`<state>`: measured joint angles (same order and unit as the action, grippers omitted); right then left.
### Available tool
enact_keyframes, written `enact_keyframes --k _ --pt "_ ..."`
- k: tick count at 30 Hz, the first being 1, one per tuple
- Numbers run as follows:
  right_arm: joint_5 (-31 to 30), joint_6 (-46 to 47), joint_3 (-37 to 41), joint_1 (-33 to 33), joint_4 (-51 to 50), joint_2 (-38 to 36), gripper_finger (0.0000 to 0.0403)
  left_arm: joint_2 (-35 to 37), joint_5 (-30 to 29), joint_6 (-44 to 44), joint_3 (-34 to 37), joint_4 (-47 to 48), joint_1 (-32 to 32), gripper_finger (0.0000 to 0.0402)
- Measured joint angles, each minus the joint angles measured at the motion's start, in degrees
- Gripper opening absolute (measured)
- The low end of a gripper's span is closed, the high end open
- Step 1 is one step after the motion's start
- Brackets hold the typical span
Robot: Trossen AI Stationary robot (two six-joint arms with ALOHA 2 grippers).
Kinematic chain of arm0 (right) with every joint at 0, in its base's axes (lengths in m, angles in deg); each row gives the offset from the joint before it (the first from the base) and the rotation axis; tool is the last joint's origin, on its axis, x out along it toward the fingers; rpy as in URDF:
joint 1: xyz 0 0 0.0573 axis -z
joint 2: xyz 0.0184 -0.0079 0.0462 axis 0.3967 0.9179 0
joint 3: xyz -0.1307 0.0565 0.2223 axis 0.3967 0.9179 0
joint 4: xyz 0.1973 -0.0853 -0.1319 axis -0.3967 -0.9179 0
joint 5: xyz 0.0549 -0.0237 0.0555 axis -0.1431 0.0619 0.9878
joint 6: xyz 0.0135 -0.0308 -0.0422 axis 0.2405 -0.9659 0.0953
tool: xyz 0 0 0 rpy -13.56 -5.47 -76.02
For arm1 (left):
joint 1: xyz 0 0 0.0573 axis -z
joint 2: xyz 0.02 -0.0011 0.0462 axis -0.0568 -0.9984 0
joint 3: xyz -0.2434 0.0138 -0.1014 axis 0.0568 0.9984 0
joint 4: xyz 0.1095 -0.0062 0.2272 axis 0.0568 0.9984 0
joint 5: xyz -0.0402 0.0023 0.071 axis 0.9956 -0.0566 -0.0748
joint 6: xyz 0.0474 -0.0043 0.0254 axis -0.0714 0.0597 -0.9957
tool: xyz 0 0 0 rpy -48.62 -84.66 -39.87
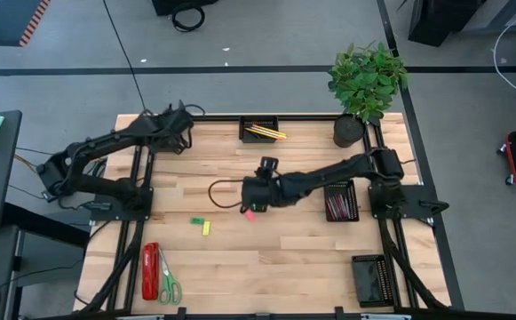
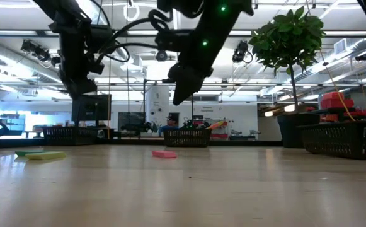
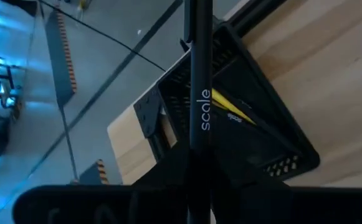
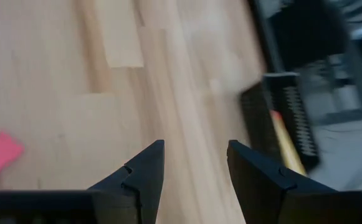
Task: Sort crayons/erasers/pens/pencils in bins
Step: Put the black pen into the top left black bin
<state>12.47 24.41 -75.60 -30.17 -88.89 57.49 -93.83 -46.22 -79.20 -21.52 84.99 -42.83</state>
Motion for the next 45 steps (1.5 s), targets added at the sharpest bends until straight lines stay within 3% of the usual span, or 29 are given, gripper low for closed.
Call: enact_keyframes --k 6,12,18,23,35,41,45 --pt "17.3 -4.5 0.0 4.5 2.5 0.0 0.0180 0.0 6.7 -3.5 2.1 -7.9 -4.9 0.0059" --pt "29.0 -6.7 0.0 6.9 2.7 0.0 0.0180 0.0 7.1 -2.1 5.1 -8.7 -6.5 0.0061" --pt "29.4 -8.1 0.0 6.9 3.1 0.0 0.0180 0.0 7.0 -2.8 9.1 -14.9 -7.2 0.0039" --pt "29.4 -9.1 0.0 6.9 3.4 0.0 0.0180 -0.1 6.9 -5.1 11.4 -18.5 -7.6 0.0061" --pt "32.9 -12.2 0.0 9.0 13.3 0.0 0.0180 -0.1 7.3 -6.7 11.5 -19.0 -7.9 0.0072" --pt "33.1 -13.0 0.0 10.5 13.6 0.0 0.0180 -0.1 5.7 -12.7 11.5 -21.7 -9.6 0.0085" --pt "33.1 -13.0 0.0 11.5 13.5 0.0 0.0180 -0.1 3.5 -13.0 11.5 -24.3 -9.4 0.0066"
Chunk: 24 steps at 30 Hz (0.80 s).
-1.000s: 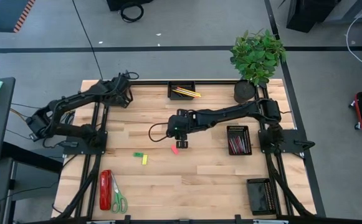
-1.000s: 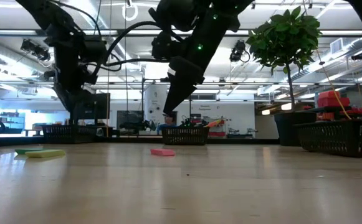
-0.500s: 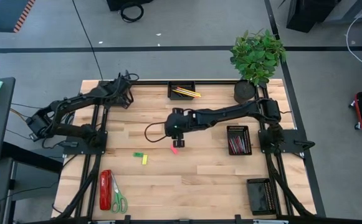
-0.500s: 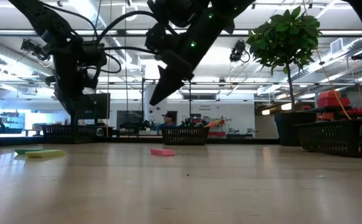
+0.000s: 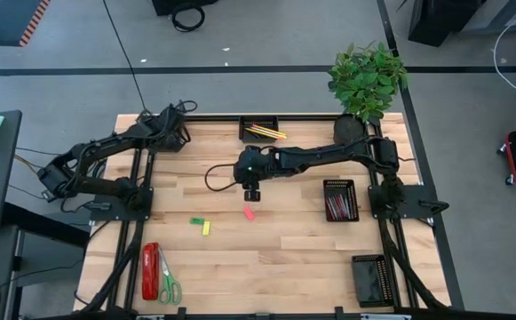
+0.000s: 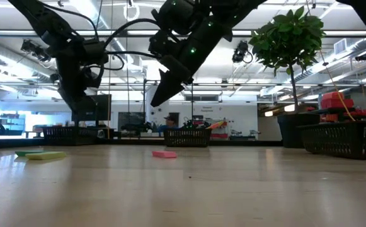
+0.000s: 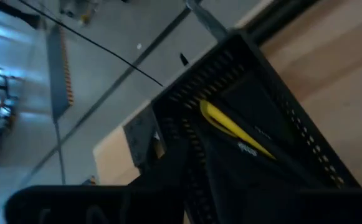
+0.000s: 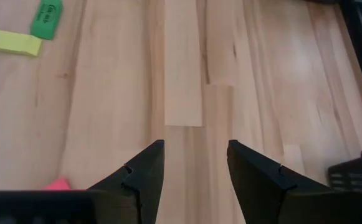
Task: Sort crayons/erasers/pens/pencils in bins
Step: Put the black pen into the top left black bin, then put the pink eraser into the bottom right black bin
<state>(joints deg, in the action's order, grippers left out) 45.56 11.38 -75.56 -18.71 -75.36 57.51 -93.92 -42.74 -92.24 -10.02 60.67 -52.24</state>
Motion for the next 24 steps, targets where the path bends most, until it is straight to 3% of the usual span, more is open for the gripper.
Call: enact_keyframes --k 7,12,18,24 --pt "0.0 0.0 0.0 0.5 -3.0 0.0 0.0180 0.0 -1.9 -5.3 0.0 -5.2 -0.9 0.0011" --pt "0.0 0.0 0.0 0.5 -4.4 0.0 0.0180 0.1 -0.1 -5.5 0.0 -5.8 -0.2 0.0011" --pt "0.0 0.0 0.0 0.5 -4.5 0.0 0.0180 2.4 2.1 0.5 0.0 1.8 5.1 0.0035" --pt "0.0 3.5 0.0 0.3 -2.9 0.0 0.0180 8.1 10.9 6.8 0.0 2.4 13.4 0.0021"
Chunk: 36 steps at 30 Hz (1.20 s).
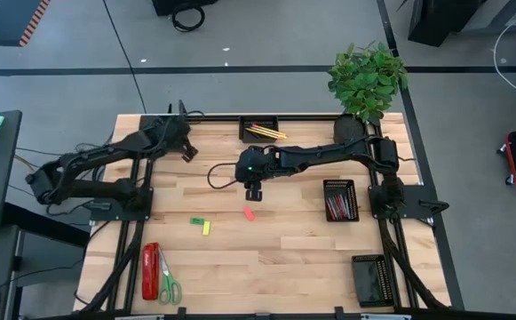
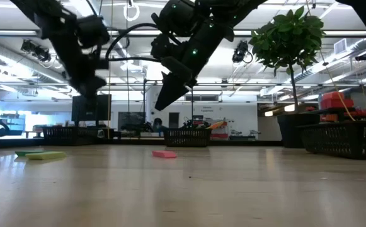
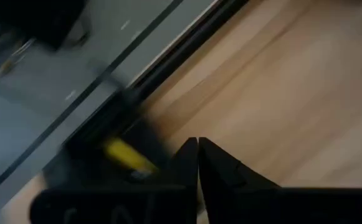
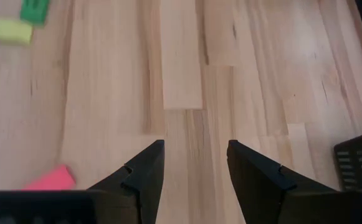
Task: Sort crayons/erasers/pens/pencils in bins
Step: Put the pink eraser into the bottom right black bin
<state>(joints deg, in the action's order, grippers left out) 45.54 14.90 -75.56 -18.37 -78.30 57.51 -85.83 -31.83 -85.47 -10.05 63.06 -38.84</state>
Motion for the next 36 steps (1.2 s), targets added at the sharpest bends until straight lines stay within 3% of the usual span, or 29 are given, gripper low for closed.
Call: enact_keyframes --k 8,14,22,26,30,36 --pt "0.0 7.7 0.0 -3.5 -0.1 0.0 0.0180 5.1 1.9 0.6 0.0 -8.1 14.8 0.0011" --pt "-0.9 10.1 0.0 -8.5 8.1 0.0 0.0180 7.9 1.4 -4.7 0.0 -11.4 19.0 0.0026" --pt "-16.7 18.9 1.5 -15.7 10.5 0.0 0.0180 19.7 2.0 -6.2 0.0 -8.4 20.8 0.0007" --pt "-24.2 20.1 7.2 -18.5 19.2 0.0 0.0180 26.2 9.3 -0.9 0.2 -6.9 24.1 0.0019" --pt "-25.3 25.3 14.1 -19.4 28.5 0.0 0.0180 28.3 12.5 2.6 5.7 -16.3 28.3 0.0026" --pt "-35.6 36.2 22.8 -19.4 28.1 0.0 0.0180 28.1 12.5 3.5 13.9 -27.6 31.5 0.0010"
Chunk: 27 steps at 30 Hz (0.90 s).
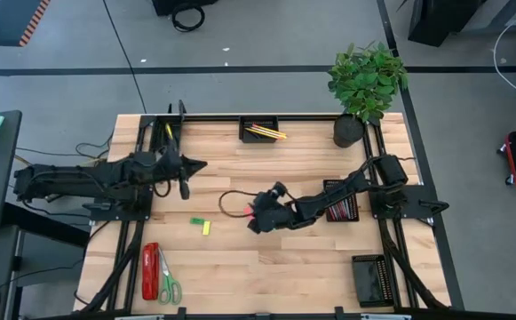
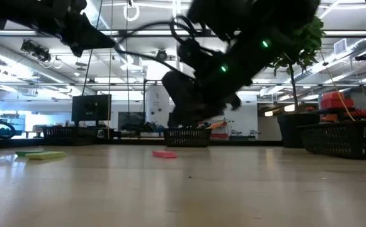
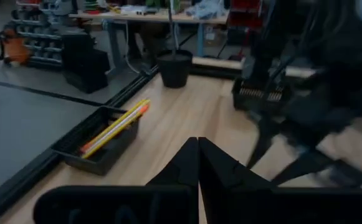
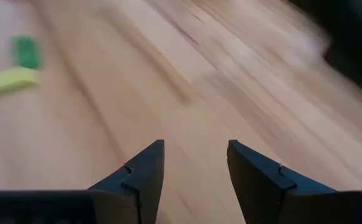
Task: Sort crayons/erasers/pens/pencils in bins
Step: Put the pink eraser into the bottom right black bin
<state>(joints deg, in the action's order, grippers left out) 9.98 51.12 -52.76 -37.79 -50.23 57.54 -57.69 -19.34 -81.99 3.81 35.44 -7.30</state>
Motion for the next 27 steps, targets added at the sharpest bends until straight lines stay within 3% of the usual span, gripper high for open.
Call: enact_keyframes --k 7,19,27 --pt "-0.6 4.7 8.2 -2.8 12.6 0.0 0.0180 0.3 3.4 5.8 0.5 -0.6 5.0 0.0027" --pt "-3.4 0.9 7.2 -7.7 16.0 0.8 0.0180 -1.3 -0.1 9.3 0.5 -0.6 12.0 0.0014" --pt "-9.2 -3.6 5.2 -8.4 18.5 4.4 0.0180 -3.5 -0.7 11.5 0.6 -1.5 16.8 0.0022"
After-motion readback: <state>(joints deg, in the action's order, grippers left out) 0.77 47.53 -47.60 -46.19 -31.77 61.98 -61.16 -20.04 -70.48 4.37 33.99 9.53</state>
